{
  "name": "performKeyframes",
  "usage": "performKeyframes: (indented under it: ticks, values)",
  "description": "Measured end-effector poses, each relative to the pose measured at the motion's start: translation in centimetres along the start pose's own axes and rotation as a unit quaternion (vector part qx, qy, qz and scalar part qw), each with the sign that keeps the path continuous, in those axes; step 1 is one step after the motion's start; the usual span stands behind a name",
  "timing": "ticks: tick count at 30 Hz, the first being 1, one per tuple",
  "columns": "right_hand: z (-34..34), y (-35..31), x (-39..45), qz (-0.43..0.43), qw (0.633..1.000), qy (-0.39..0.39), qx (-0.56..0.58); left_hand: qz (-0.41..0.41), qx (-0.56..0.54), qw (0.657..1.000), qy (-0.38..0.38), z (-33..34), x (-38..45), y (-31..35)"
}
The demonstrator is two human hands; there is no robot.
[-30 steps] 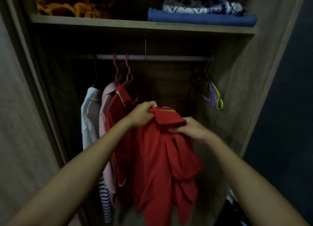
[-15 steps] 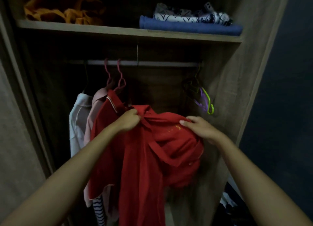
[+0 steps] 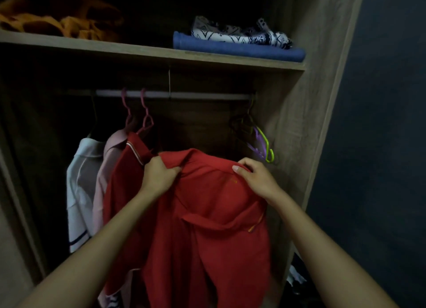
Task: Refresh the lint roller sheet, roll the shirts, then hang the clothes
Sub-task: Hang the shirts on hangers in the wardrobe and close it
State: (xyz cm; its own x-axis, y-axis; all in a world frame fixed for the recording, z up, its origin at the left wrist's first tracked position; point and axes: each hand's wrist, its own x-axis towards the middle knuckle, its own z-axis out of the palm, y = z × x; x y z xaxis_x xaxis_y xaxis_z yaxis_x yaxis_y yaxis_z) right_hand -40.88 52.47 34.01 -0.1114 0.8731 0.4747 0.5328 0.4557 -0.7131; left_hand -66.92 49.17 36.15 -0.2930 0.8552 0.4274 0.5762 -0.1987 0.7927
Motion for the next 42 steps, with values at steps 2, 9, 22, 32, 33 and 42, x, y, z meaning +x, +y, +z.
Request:
performKeyframes:
  ticks: [2, 9, 22, 32, 33, 42]
  values:
    - [0.0, 0.2, -0.2, 0.000, 1.000, 0.016, 0.006, 0.003, -0.048, 0.998, -0.045, 0.3, 0.1, -0.3]
    - [-0.4, -0.6, 1.2, -0.017, 0.999, 0.014, -0.031, 0.075, 0.117, 0.984, -0.115, 0.8, 1.6, 0.4]
    - [-4.2, -3.8, 6.7, 0.017, 0.959, 0.141, -0.244, 0.014, 0.155, 0.987, -0.026, 4.2, 2.5, 3.7]
    - [-4.0, -1.8, 11.0, 0.069, 0.886, 0.155, -0.431, 0.003, 0.090, 0.995, -0.042, 4.5, 2.7, 4.1]
    - [-3.8, -1.6, 11.3, 0.075, 0.884, 0.148, -0.436, 0.002, 0.091, 0.995, -0.042, 4.5, 2.9, 4.0]
    - [-2.1, -1.2, 13.0, 0.058, 0.891, 0.113, -0.435, -0.006, 0.069, 0.997, -0.024, 4.0, 3.9, 3.8]
